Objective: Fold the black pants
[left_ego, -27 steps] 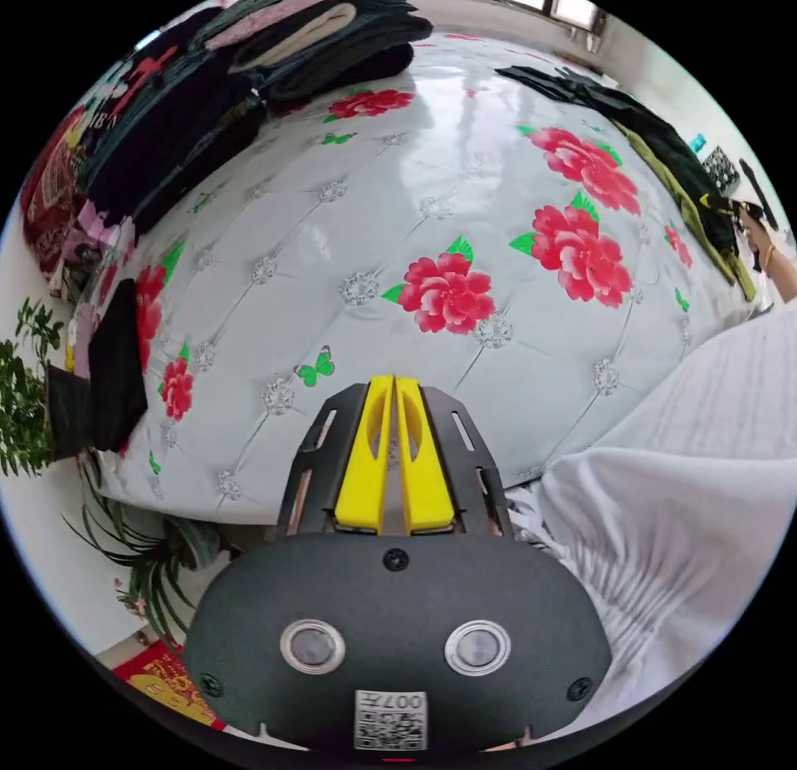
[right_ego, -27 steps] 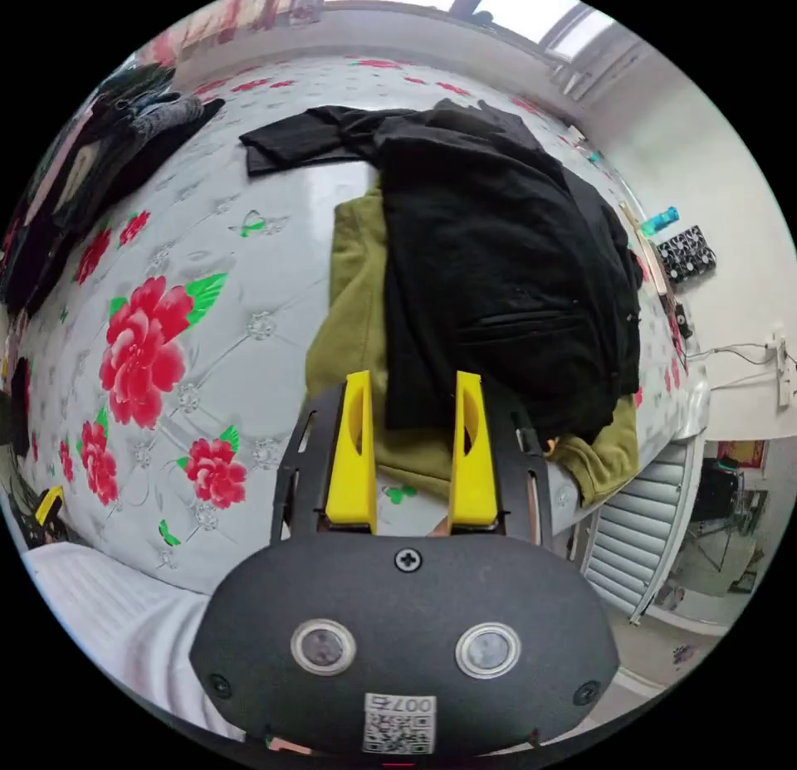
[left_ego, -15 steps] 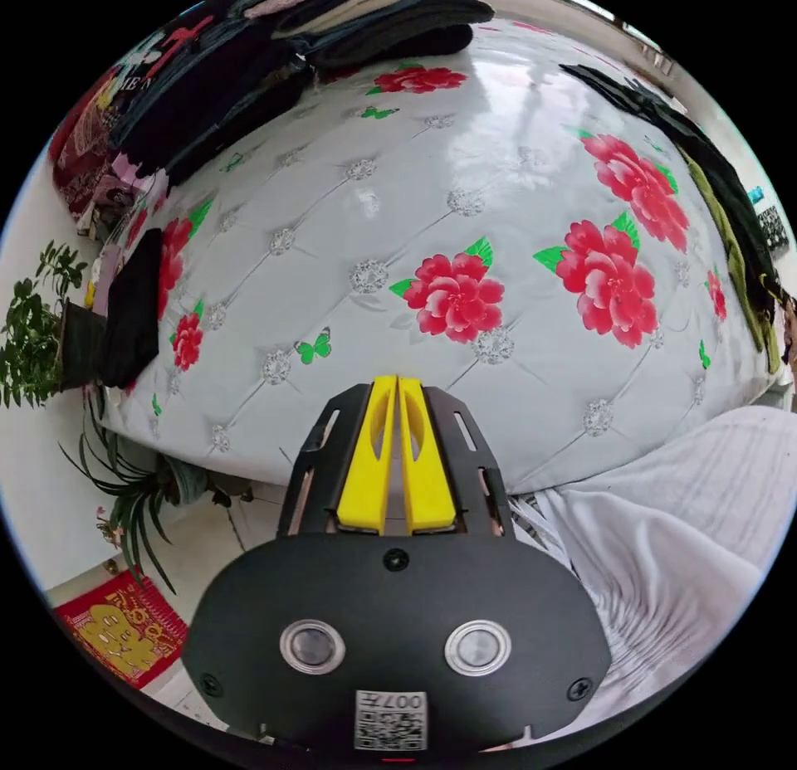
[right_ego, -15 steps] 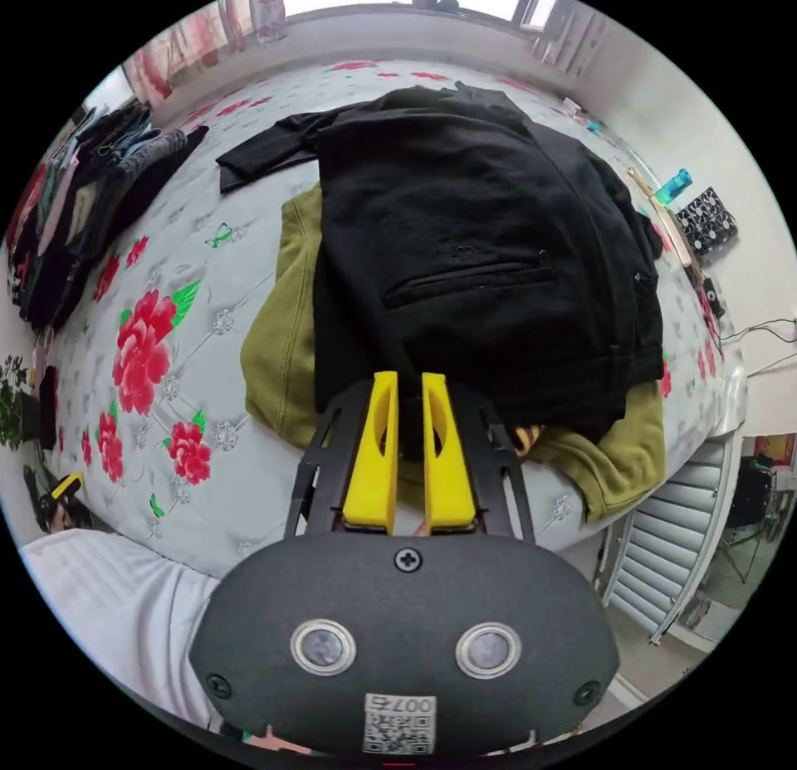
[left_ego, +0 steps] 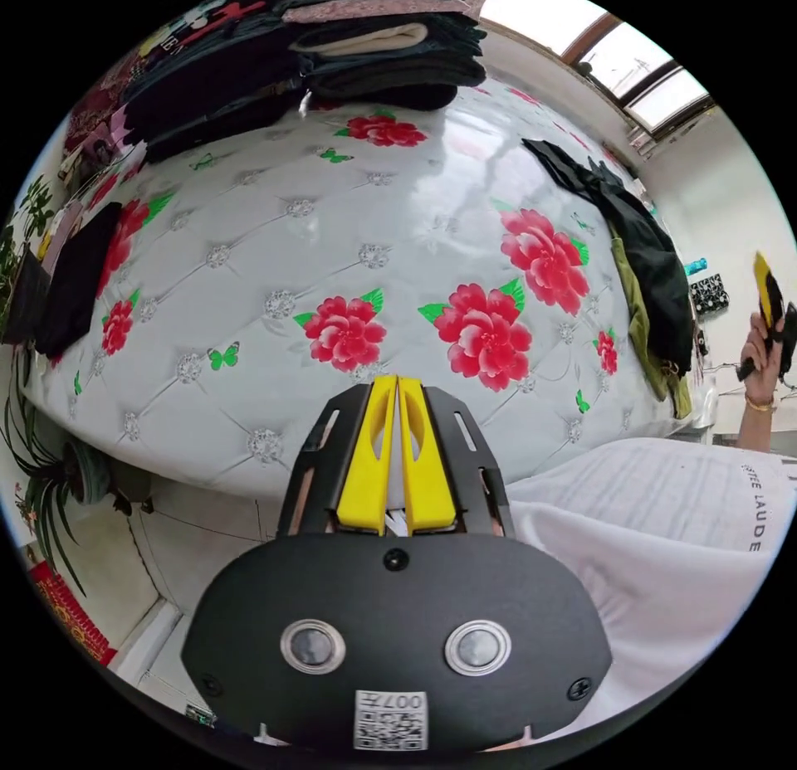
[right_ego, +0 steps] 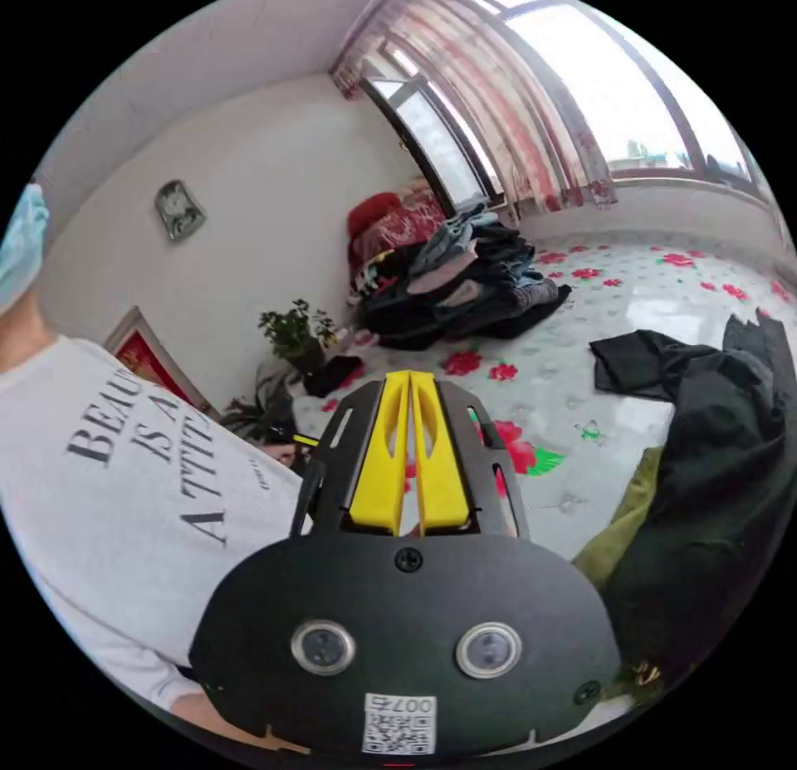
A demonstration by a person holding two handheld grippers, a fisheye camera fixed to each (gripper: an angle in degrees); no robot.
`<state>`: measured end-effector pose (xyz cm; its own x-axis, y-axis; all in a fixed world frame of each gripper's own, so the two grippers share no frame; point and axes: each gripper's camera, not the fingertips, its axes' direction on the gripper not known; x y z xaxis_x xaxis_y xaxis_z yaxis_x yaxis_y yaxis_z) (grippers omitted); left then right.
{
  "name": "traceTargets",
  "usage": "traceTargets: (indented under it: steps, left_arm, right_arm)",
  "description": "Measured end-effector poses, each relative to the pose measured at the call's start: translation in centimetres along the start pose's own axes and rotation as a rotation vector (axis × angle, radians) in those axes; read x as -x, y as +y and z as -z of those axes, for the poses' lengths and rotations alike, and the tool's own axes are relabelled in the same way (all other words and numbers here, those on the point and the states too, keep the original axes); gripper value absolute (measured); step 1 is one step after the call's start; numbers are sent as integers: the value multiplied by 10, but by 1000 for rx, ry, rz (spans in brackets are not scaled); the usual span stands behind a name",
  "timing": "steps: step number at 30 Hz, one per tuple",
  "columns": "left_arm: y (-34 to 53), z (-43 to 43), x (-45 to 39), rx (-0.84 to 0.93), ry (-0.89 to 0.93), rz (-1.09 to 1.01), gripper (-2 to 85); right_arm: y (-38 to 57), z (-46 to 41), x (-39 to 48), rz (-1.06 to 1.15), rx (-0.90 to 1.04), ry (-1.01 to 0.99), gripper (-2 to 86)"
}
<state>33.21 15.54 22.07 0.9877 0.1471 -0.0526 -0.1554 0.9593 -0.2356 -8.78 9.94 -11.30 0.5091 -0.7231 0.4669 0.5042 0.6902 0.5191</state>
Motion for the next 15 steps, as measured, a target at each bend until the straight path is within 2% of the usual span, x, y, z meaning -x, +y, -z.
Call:
traceTargets:
  steps: [3, 6, 8, 9, 10, 12, 15]
  left_arm:
    - [7, 14, -2, -37, -4, -44, -10]
    - [25, 21, 8, -23, -49, -67, -10]
    - [37, 20, 20, 2, -66, -41, -10]
    - [45, 19, 29, 18, -67, -15, -10]
    - [48, 18, 33, 25, -63, -2, -10]
    - [57, 14, 49, 46, -38, 51, -10]
    - [58, 13, 60, 49, -13, 69, -10]
  right_arm:
    - [0, -25, -24, -70, 52, 230, 47]
    - [33, -14, -99, -302, 97, 465, 87]
    - [81, 1, -159, -487, 185, 706, 103]
    - [96, 3, -173, -531, 230, 760, 103]
    - [129, 0, -200, -603, 335, 777, 103]
    - [167, 7, -216, -648, 294, 700, 95]
    - [166, 32, -228, -753, 244, 544, 51]
